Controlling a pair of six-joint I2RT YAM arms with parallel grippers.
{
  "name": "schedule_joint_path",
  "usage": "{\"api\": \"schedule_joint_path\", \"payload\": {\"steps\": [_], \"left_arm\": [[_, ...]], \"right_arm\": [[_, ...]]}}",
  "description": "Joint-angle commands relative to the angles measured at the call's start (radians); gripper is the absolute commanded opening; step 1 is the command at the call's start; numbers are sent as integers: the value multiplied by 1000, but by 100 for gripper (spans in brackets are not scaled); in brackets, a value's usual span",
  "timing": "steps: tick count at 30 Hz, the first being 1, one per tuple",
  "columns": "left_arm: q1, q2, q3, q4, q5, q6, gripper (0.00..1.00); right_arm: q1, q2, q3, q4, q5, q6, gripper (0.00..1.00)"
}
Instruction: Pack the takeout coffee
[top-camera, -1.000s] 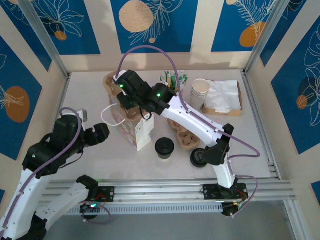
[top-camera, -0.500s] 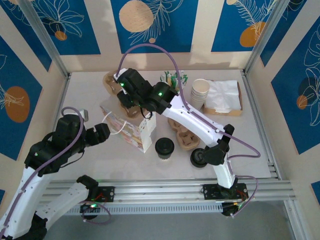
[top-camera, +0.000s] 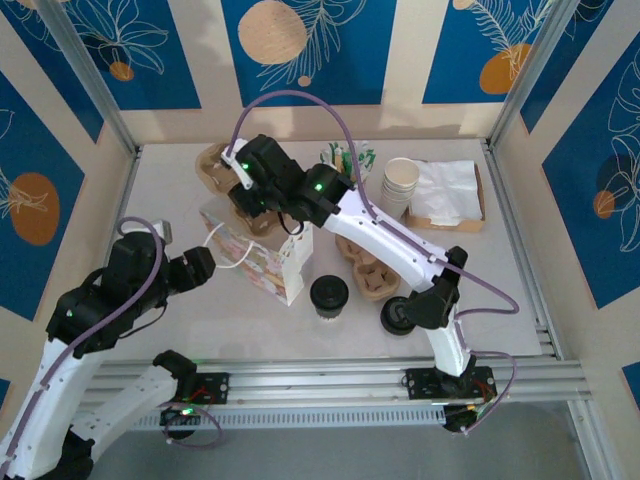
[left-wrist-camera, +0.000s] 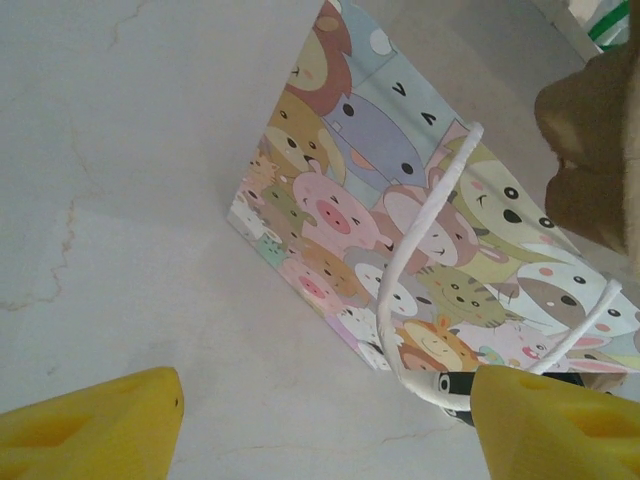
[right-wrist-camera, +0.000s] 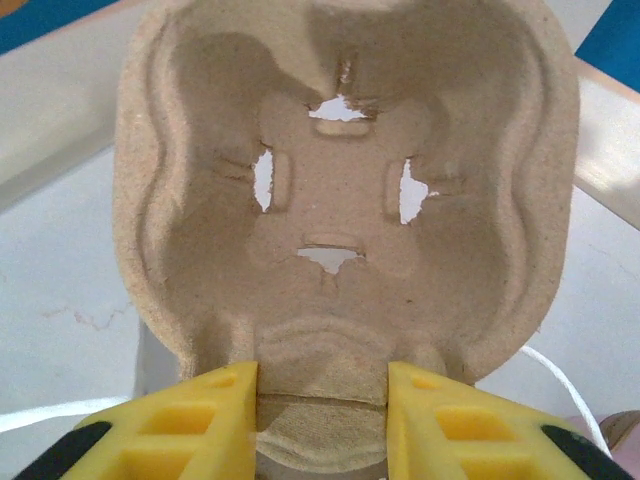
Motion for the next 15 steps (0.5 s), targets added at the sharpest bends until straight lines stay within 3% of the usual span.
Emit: {"api": "schedule_joint_path", "payload": {"steps": [1, 7, 15], "left_arm": [[11, -29, 30, -1, -66, 2, 76], [11, -10, 43, -9, -89, 20, 77], [14, 38, 79, 39, -148, 82, 79]], "right_arm": [[-25, -9, -35, 17, -67, -50, 35], [-37, -46, -106, 46, -134, -68, 35], [-38, -80, -144, 52, -134, -60, 35]]}}
